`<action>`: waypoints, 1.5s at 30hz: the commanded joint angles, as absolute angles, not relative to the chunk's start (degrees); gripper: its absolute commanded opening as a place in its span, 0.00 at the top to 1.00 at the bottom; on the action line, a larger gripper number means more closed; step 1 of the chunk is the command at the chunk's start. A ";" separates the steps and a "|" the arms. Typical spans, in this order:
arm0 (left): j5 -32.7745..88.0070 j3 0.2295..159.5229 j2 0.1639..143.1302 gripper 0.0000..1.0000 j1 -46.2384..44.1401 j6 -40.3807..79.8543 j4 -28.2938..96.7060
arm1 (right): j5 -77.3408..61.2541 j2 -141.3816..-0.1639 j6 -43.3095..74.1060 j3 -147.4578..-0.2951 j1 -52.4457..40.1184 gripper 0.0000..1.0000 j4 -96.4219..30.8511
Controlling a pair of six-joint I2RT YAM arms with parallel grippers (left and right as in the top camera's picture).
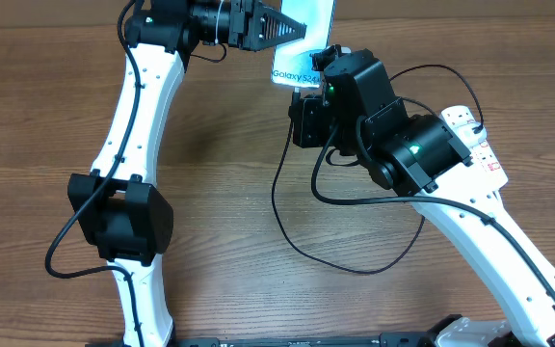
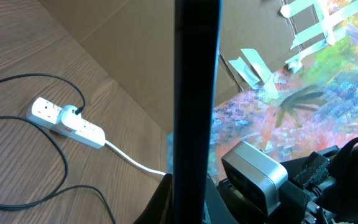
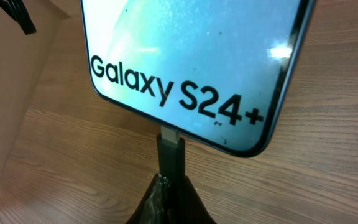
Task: Plug charger to phone and switch on socket
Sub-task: 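Push the USB-C plug upward into the phone port with the right gripper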
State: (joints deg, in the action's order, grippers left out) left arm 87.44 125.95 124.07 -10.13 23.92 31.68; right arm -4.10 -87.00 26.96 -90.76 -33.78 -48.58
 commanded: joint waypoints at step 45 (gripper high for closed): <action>87.07 127.22 122.48 0.96 -11.00 25.28 31.40 | -3.88 -85.89 26.57 -92.31 -33.67 0.96 -48.05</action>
